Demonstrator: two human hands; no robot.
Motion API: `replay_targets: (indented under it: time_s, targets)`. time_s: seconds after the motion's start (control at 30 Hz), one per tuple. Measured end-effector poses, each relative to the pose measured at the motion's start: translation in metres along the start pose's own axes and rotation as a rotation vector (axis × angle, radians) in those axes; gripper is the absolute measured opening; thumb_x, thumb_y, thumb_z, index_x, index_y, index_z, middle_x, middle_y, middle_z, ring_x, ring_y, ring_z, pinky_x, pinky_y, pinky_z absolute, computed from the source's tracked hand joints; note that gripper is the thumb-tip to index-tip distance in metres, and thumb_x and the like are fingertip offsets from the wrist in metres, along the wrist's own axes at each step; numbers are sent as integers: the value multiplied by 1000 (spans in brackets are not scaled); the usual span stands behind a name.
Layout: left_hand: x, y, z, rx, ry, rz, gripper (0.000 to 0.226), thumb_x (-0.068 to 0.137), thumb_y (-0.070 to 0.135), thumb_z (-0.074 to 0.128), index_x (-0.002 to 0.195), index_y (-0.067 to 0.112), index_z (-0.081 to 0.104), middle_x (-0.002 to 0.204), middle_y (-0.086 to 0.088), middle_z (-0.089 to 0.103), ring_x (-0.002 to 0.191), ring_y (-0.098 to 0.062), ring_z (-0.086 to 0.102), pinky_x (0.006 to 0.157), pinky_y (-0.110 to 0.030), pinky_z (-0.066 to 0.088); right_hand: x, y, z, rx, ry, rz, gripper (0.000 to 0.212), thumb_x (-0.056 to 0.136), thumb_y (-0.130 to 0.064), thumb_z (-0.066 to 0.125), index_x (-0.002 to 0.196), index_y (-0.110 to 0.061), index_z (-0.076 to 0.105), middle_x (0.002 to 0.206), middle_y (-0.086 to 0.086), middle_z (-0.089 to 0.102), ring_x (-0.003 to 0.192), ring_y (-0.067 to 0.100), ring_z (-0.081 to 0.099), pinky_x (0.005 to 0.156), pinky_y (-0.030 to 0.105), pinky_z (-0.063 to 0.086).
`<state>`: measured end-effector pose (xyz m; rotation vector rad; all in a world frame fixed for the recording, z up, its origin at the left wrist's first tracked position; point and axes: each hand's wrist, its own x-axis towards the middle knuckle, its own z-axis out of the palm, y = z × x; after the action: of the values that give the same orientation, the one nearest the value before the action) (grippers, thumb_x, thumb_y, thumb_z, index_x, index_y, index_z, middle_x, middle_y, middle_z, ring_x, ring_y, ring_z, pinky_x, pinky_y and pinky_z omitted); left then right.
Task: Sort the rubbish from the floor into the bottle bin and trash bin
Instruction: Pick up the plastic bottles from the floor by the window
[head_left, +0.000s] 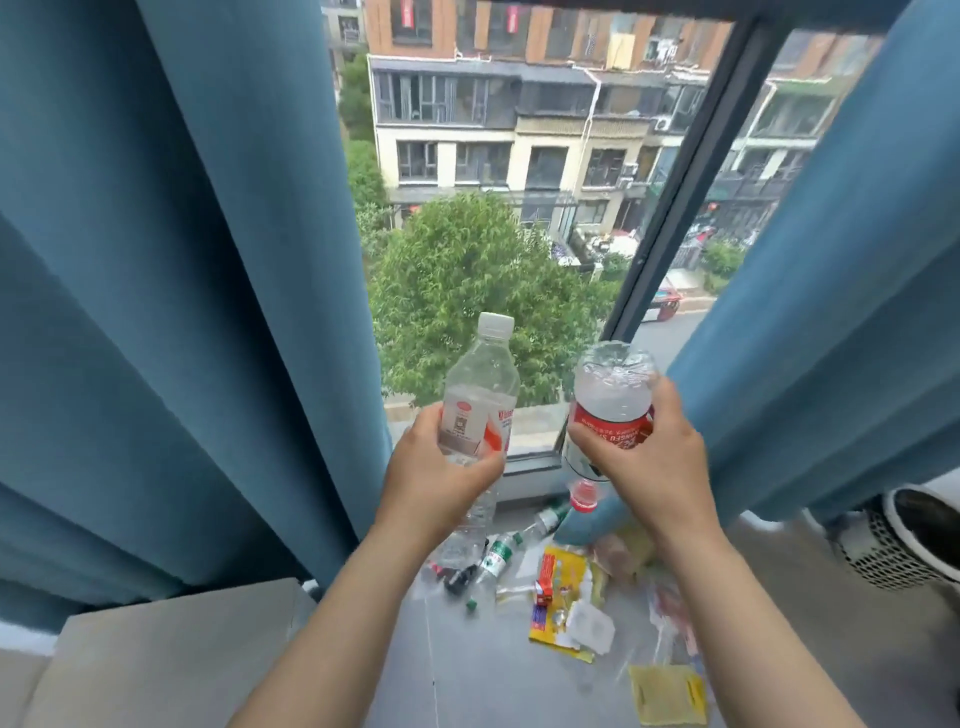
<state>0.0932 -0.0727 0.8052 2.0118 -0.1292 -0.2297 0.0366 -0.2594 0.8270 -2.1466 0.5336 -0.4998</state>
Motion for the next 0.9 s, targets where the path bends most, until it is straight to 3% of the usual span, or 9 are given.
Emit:
replay_targets:
  time_s: [0.17, 0.33, 0.43, 0.6, 0.73, 0.9]
  targets:
    - [-17, 84, -9, -3, -74, 192, 30, 73, 33, 76, 95, 32, 56, 91, 11, 65, 85, -9, 62, 73, -28, 52, -16, -41, -76, 95, 189, 17, 57, 68, -33, 83, 115, -31, 51, 102, -13, 63, 93, 12, 59, 73, 21, 45]
    - [-28, 148, 21, -2, -159, 363, 32, 69, 49, 73, 94, 36, 58, 86, 11, 68, 80, -10, 64, 75, -42, 57, -23, -51, -144, 133, 353, 32, 59, 66, -34, 84, 115, -32, 52, 101, -15, 64, 94, 8, 61, 80, 28, 50]
    - [-36, 183, 51, -32, -232, 418, 27, 71, 43, 75, 92, 36, 59, 84, 11, 69, 79, -9, 65, 76, -43, 57, -28, -41, -185, 133, 449, 59, 61, 66, -33, 85, 117, -31, 52, 102, -15, 64, 94, 8, 61, 82, 28, 50]
    - [-54, 232, 120, -55, -343, 501, 25, 73, 29, 77, 92, 33, 61, 84, 12, 69, 79, -5, 64, 73, -29, 54, -38, -5, -256, 123, 557, 109, 64, 67, -36, 84, 120, -34, 49, 102, -22, 60, 95, 0, 58, 78, 22, 46]
    - [-74, 266, 186, -77, -432, 522, 22, 74, 33, 75, 90, 32, 61, 79, 14, 67, 70, 1, 62, 67, -22, 51, -45, 29, -319, 92, 639, 146, 62, 68, -36, 83, 119, -36, 48, 101, -24, 58, 93, -1, 58, 79, 24, 48]
    - [-100, 294, 254, -97, -549, 534, 23, 75, 38, 73, 93, 36, 59, 83, 19, 67, 75, 4, 63, 60, -10, 46, -54, 66, -376, 75, 718, 190, 62, 67, -34, 83, 119, -35, 48, 101, -18, 62, 92, 1, 60, 75, 21, 48]
